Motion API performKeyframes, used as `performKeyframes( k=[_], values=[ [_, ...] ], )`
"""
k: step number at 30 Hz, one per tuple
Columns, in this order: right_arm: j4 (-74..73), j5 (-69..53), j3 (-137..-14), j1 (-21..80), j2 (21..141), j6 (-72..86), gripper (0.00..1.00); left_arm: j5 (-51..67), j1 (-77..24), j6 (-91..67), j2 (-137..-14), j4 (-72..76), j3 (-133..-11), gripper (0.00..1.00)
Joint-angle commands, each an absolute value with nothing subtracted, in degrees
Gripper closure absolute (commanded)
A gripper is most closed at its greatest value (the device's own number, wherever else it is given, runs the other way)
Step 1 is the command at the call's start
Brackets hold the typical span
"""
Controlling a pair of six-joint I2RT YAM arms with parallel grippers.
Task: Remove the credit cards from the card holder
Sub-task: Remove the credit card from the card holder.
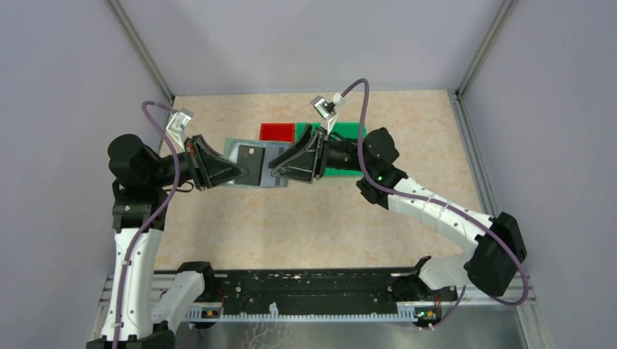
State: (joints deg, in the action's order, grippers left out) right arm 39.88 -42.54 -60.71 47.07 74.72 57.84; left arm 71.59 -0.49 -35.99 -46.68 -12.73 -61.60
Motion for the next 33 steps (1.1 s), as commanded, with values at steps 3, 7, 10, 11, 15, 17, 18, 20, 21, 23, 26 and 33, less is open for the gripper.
performKeyframes(
  k=[3,7,10,11,15,17,18,20,21,23,26,33],
  values=[
    [43.9,-46.3,-62.0,47.6,75.1,60.1,0.53,74.9,-0.4,-39.7,-46.4,-8.8,-61.2,1.0],
    [44.0,-46.5,-62.3,48.5,76.4,60.0,0.54,75.1,-0.4,-40.7,-45.7,-7.4,-61.5,1.0],
    [44.3,-46.2,-62.5,49.1,77.0,60.0,0.55,75.5,-0.4,-41.6,-45.4,-6.7,-61.8,1.0],
    [44.4,-46.2,-62.6,49.2,77.3,60.0,0.55,75.5,-0.4,-41.7,-45.4,-6.7,-61.9,1.0],
    [43.6,-46.3,-64.2,50.2,78.3,59.4,0.59,75.8,-0.4,-41.9,-45.2,-6.4,-61.8,1.0],
    [43.1,-46.3,-64.7,50.6,78.8,58.9,0.6,75.9,-0.4,-42.4,-45.2,-5.9,-61.7,1.0],
    [43.2,-46.5,-64.8,50.7,78.9,58.8,0.6,76.0,-0.4,-42.5,-45.2,-5.7,-61.7,1.0],
    [43.8,-46.5,-64.8,50.9,79.1,59.0,0.62,75.9,-0.4,-42.6,-45.1,-5.6,-61.8,1.0],
    [44.2,-46.5,-64.8,50.9,79.2,59.1,0.63,75.8,-0.4,-42.6,-45.1,-5.6,-61.7,1.0],
    [44.9,-46.5,-64.9,51.1,79.3,59.3,0.65,75.8,-0.4,-42.5,-45.1,-5.7,-61.5,1.0],
    [46.0,-46.4,-65.3,51.2,79.9,59.9,0.68,75.9,-0.4,-42.2,-45.1,-6.1,-61.2,1.0],
    [47.3,-46.8,-67.7,51.2,81.3,60.5,0.77,75.8,-0.4,-40.4,-44.7,-7.6,-61.2,1.0]
  ],
)
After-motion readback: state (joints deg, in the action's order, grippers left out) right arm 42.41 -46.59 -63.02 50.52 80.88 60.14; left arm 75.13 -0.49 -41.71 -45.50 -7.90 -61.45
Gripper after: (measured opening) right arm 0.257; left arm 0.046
